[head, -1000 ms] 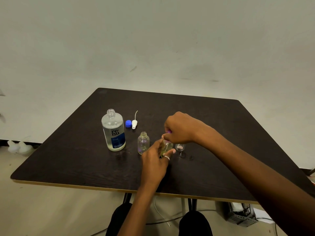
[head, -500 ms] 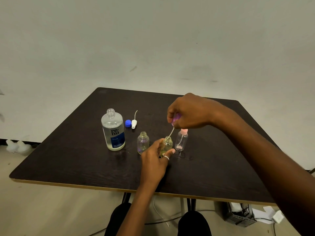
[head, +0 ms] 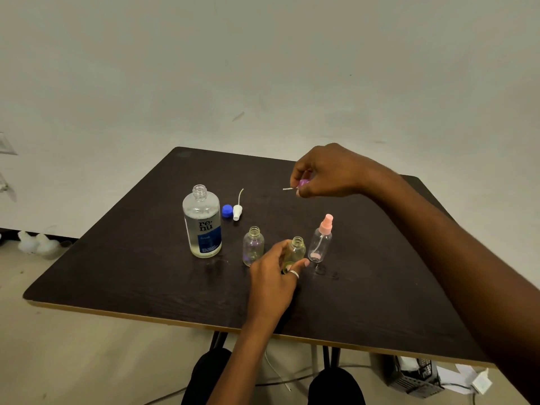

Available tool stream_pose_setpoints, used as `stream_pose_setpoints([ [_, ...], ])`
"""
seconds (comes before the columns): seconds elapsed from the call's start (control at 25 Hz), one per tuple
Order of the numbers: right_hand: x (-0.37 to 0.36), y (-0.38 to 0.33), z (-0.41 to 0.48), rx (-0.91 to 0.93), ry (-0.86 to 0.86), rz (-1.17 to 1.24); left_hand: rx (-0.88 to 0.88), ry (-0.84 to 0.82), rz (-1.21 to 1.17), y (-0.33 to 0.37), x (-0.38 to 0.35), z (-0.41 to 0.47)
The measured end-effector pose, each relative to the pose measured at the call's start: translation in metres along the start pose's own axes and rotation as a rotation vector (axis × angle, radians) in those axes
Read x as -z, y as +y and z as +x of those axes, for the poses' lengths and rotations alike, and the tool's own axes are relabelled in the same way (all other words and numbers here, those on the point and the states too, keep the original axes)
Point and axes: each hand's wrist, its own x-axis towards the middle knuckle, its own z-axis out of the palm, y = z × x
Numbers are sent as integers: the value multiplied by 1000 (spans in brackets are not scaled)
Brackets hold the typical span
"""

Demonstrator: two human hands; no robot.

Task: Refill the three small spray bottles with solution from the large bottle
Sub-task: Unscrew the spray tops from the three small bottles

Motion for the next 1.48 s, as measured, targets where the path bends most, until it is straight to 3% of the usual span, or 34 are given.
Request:
stream_pose_setpoints([
  [0.2, -42, 10, 44, -4, -142, -17, 5, -8, -15, -1, 0, 0],
  [0.68, -123, 20, 114, -92, -287, -310, -2, 0, -55, -4, -3, 1],
  [1.48, -110, 28, 105, -117, -262, -291, -38, 4, -58, -4, -3, 0],
])
